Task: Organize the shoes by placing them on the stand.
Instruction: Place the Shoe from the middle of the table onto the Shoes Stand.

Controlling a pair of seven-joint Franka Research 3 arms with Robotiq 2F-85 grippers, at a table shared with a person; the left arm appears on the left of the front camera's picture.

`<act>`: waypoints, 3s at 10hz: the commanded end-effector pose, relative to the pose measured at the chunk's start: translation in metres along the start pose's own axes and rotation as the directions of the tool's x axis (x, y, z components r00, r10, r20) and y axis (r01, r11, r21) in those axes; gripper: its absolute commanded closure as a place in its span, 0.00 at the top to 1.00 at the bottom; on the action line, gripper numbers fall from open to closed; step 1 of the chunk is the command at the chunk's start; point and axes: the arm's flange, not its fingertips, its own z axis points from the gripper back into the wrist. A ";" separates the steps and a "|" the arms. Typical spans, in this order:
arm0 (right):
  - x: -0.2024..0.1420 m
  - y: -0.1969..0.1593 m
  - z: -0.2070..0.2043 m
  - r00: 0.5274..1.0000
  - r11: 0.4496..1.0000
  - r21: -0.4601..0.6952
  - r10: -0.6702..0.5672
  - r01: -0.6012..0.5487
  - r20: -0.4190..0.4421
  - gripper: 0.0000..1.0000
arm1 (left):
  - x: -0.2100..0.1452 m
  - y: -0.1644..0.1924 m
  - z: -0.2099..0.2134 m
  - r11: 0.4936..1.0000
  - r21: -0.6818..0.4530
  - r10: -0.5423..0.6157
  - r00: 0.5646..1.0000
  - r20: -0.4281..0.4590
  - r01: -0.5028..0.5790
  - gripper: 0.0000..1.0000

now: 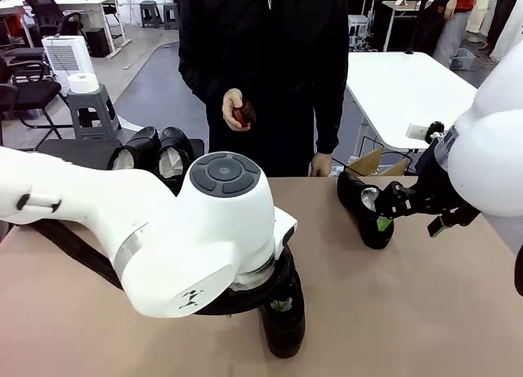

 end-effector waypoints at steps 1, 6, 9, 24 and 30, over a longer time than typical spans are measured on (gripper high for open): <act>0.002 0.001 0.000 1.000 1.000 0.012 -0.006 0.006 0.013 1.00 | 0.003 -0.007 -0.008 1.000 0.006 0.005 1.000 -0.015 -0.005 1.00; 0.002 0.001 0.000 1.000 1.000 0.012 -0.006 0.006 0.013 1.00 | 0.004 -0.019 0.033 0.999 0.052 -0.009 0.999 0.039 0.007 1.00; 0.002 0.001 0.000 1.000 1.000 0.012 -0.006 0.006 0.013 1.00 | 0.010 -0.041 0.062 0.999 -0.023 -0.033 0.994 0.106 0.035 1.00; 0.002 0.001 0.000 1.000 1.000 0.012 -0.006 0.006 0.013 1.00 | 0.017 -0.092 -0.013 0.999 0.004 -0.034 0.998 -0.045 0.035 0.72; 0.002 0.001 0.000 1.000 1.000 0.012 -0.006 0.006 0.013 1.00 | 0.022 -0.092 -0.021 0.998 0.061 -0.025 0.997 -0.069 0.029 0.00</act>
